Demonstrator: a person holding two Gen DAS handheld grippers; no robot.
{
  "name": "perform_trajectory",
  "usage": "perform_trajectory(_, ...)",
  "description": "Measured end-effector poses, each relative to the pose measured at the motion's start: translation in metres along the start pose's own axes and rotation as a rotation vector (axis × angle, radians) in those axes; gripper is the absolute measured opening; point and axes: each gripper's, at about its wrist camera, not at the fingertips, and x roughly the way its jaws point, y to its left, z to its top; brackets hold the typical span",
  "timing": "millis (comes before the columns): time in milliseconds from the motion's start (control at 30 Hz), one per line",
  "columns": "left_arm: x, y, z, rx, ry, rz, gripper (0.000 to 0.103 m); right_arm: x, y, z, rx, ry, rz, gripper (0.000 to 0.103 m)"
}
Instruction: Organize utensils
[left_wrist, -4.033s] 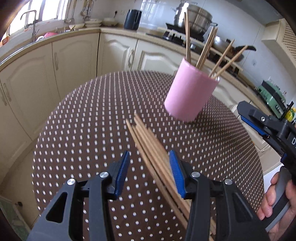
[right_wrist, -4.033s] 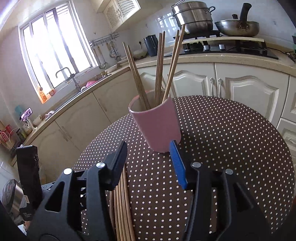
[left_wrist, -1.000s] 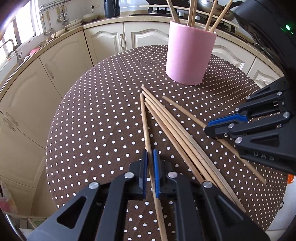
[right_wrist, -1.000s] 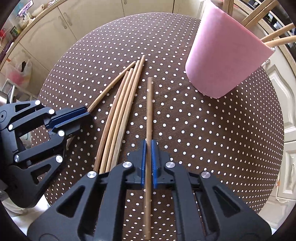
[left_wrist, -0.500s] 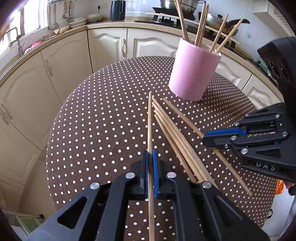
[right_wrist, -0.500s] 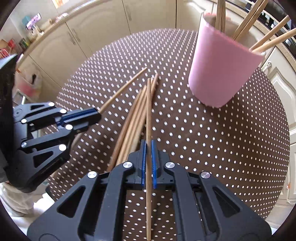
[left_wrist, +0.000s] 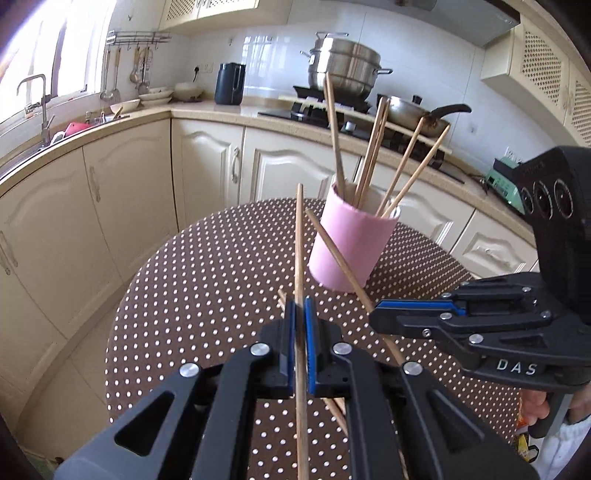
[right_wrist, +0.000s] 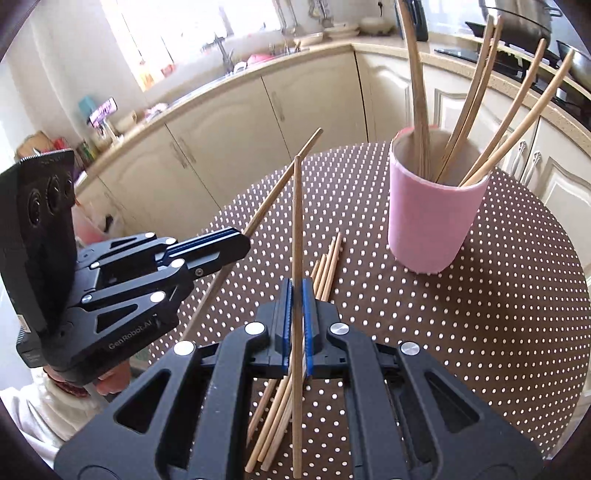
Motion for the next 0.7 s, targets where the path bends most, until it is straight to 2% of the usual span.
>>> perform_trajectory(167, -0.001, -0.008, 0.012, 0.008, -0.040, -0.022, 0.005, -0.016, -0.013, 0.003, 0.039, -0.086, 0.040, 0.006)
perform_trajectory(567, -0.006, -0.019, 0.046, 0.006, -0.145, -0.107, 0.005, -0.053, -0.028, 0.013, 0.097, -0.294, 0.070, 0.006)
perform_trajectory(700, -0.004, -0.026, 0.059, 0.015, -0.176, -0.132, 0.005, -0.060, -0.037, 0.021, 0.120, -0.333, 0.081, 0.006)
